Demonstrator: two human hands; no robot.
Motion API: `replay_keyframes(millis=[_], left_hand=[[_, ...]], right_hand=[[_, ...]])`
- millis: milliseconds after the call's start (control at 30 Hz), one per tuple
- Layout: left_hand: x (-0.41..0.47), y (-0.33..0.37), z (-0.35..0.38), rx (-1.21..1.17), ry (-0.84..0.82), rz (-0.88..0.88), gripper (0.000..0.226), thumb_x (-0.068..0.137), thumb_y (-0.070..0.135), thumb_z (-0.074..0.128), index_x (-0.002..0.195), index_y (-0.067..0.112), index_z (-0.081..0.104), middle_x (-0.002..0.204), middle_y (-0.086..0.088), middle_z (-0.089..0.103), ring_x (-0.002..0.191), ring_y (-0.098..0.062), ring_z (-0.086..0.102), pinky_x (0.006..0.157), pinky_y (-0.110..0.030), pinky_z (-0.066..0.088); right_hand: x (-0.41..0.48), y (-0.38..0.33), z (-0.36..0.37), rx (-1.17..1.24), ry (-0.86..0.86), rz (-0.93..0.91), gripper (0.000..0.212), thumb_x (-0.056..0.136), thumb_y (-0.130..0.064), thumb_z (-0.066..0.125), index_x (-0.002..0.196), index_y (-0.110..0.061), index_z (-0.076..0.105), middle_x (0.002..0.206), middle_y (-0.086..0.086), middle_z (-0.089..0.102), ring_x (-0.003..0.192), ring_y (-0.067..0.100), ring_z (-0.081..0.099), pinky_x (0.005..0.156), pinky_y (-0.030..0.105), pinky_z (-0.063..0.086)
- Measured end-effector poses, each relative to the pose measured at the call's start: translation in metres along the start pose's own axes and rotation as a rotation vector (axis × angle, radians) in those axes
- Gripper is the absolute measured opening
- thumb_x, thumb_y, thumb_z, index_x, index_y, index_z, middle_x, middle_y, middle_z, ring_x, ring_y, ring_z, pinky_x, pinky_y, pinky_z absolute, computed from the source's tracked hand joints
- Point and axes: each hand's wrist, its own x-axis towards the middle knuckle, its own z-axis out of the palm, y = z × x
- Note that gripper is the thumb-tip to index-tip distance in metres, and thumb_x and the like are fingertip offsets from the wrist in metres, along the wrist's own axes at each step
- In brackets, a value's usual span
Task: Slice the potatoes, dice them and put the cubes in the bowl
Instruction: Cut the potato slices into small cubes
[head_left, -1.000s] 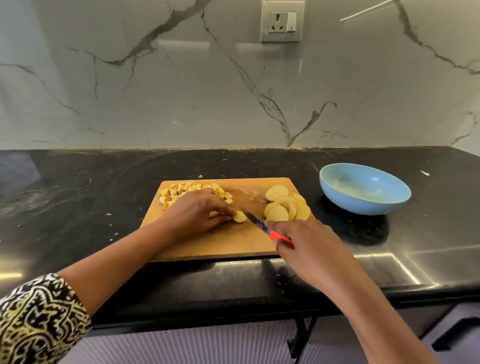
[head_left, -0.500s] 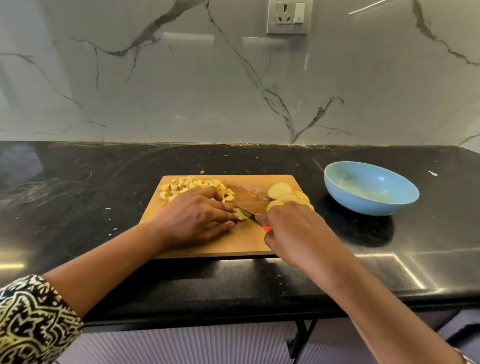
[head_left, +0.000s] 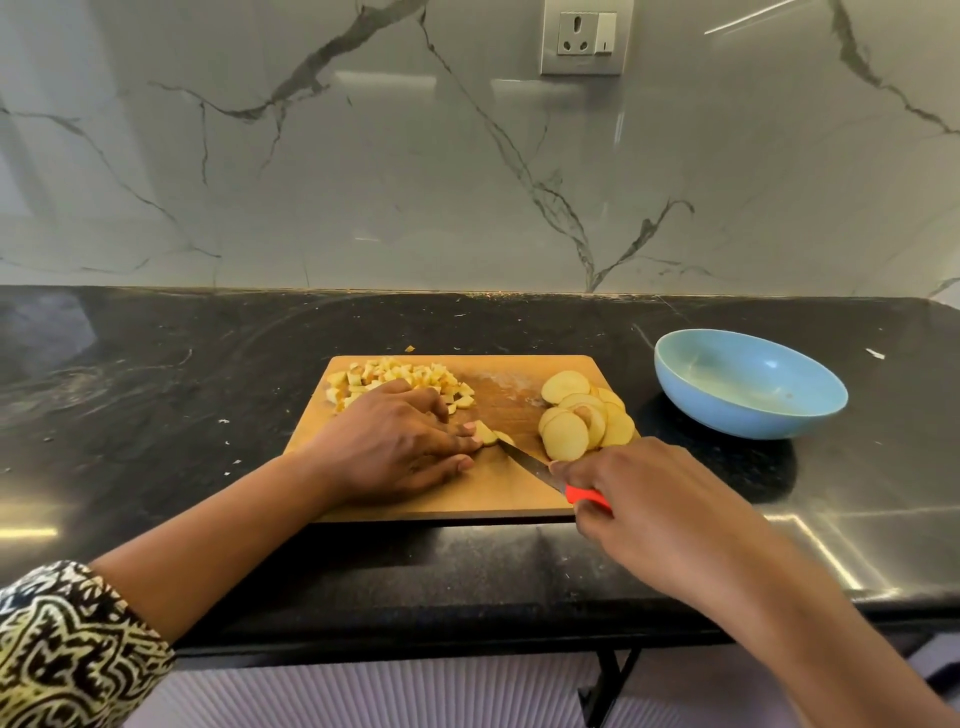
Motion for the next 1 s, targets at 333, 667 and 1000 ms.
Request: replay_keyframes(millis=[333,667,1000], left_hand=[[-0.002,0.004,-0.007,0.066,0.003,-0.019,0.04,0.098,0.047,0.032,0.124,0.034,0.06,0.115,0.013,0.067,0.112,-0.014,0.06,0.087,-0.035,0.048],[0.004,-0.011,-0.005,0.042,-0.26,-0.02,0.063,0.093,0.062,0.005,0.143,0.036,0.033,0.143,0.015,0.044,0.141,-0.012,0.026,0.111,-0.038,0.02],[-0.001,-0.012,-0.005,0.076,-0.171,0.056,0.05,0.1,0.052,0.015,0.137,0.037,0.045,0.139,0.018,0.047,0.133,-0.014,0.041,0.098,-0.033,0.031]], right_hand=[[0.006,-0.002,0.007,0.043,0.07,0.042,0.044,0.098,-0.027,0.046,0.14,-0.039,0.043,0.11,-0.01,0.066,0.083,0.005,0.055,0.069,0.02,0.047],[0.01,0.005,0.016,0.098,0.075,0.075,0.043,0.097,-0.03,0.047,0.138,-0.042,0.045,0.092,-0.014,0.059,0.066,0.004,0.045,0.052,0.017,0.035],[0.012,-0.005,0.022,0.071,0.072,0.066,0.045,0.098,-0.028,0.044,0.141,-0.039,0.041,0.103,-0.009,0.065,0.078,0.005,0.052,0.064,0.019,0.043]])
